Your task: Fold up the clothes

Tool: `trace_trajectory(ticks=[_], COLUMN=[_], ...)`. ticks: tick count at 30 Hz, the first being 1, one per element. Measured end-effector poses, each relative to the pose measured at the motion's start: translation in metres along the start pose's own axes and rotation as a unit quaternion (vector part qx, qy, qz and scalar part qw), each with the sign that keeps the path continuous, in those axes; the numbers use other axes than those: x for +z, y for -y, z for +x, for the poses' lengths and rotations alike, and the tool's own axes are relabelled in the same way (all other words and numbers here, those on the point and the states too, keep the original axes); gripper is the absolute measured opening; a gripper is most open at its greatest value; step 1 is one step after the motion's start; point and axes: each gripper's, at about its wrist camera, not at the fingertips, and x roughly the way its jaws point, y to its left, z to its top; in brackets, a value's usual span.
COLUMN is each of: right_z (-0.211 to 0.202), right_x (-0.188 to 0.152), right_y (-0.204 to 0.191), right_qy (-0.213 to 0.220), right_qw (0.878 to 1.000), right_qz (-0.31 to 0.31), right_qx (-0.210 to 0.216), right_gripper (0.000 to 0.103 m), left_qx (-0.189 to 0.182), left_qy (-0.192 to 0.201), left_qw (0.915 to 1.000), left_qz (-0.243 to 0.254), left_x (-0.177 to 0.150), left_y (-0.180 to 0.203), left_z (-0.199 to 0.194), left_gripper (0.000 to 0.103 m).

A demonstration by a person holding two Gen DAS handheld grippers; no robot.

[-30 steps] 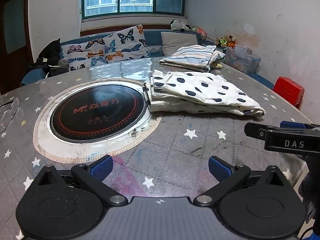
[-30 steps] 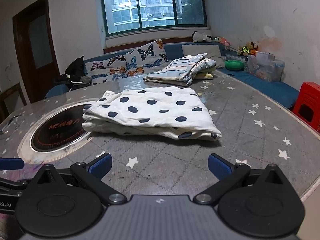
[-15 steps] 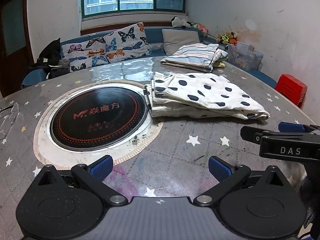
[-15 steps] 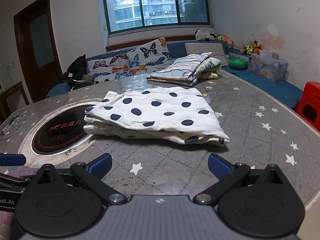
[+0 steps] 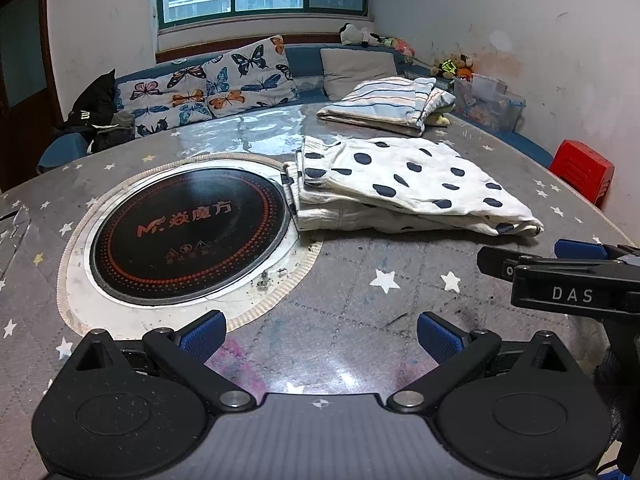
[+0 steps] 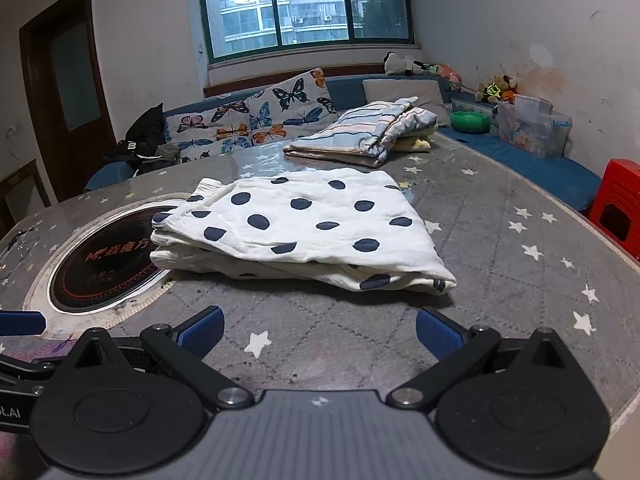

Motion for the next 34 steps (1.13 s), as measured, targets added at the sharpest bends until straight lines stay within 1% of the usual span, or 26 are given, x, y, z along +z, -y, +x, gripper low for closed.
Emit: trace_trajectory(ticks=[20, 34], right_z=[0.015, 0.022], right_x=[0.000, -0.001], right_y=[0.001, -0.001], right_qy=[-0.016, -0.023], right_qw=[1.000, 1.000], right_qz=[0.000, -0.004], right_qx=[-0.006, -0.010], right_gripper=[0.103, 0.103], left_qx=[-0.004, -0.002], left_qy=[-0.017, -0.011], left_qw=[0.9998, 0.9999], left_qz=[0.000, 0.008], left_x=[0.003, 0.007], left_y=[0.004, 0.007], left_z=[0.016, 0.018], left_gripper=[0.103, 0.103])
